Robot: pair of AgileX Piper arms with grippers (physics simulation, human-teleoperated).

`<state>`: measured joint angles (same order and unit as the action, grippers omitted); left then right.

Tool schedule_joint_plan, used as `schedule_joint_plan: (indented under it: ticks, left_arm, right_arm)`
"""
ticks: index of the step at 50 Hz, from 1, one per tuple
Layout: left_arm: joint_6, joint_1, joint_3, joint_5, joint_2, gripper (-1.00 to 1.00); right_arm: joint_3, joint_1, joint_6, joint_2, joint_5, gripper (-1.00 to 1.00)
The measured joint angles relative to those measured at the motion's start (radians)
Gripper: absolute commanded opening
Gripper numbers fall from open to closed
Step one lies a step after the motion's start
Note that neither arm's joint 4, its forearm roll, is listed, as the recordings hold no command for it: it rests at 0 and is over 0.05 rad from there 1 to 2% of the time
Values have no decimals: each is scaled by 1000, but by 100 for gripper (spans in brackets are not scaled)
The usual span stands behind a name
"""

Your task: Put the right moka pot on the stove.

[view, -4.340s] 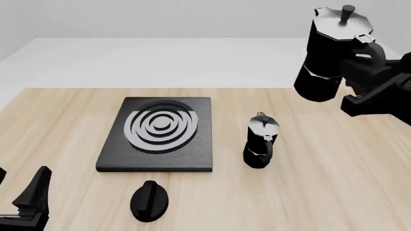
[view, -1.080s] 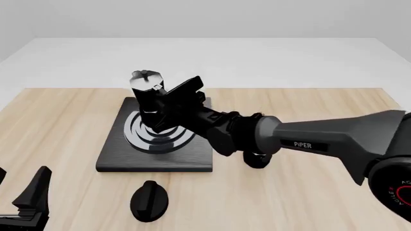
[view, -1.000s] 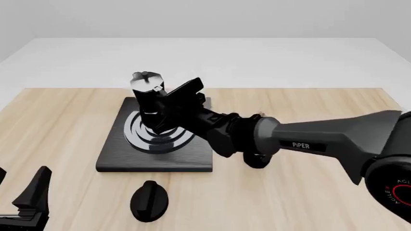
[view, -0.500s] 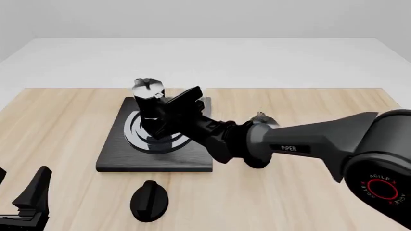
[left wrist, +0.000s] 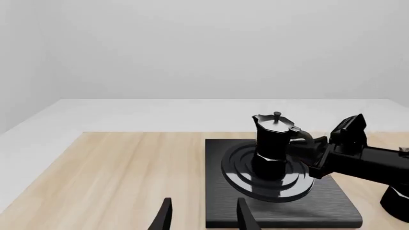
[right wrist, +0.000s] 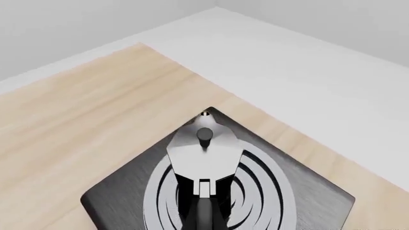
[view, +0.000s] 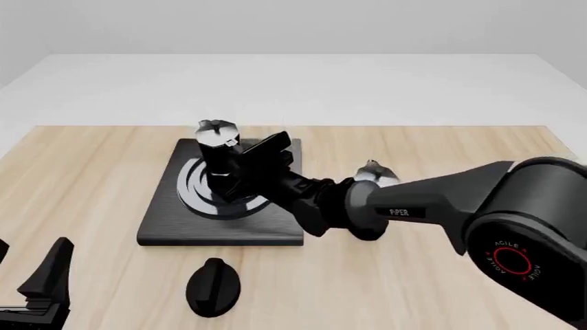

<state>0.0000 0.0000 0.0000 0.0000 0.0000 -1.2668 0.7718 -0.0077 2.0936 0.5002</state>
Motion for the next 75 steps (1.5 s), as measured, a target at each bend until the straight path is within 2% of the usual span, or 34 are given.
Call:
schedule_joint_plan:
  ticks: [21,22,44,75]
  left_arm:
    - [0,0,0,0,0,100]
    - [0,0,0,0,0,100]
    - [0,0,0,0,0,100]
    - [0,0,0,0,0,100]
  right_arm:
    - [-12,-3,10,10,6,-100]
    - [-13,-4,9,10,5,100]
    - [-15,-9,-10,-12,-7,100]
    - [71,-19,-30,-113,-6,100]
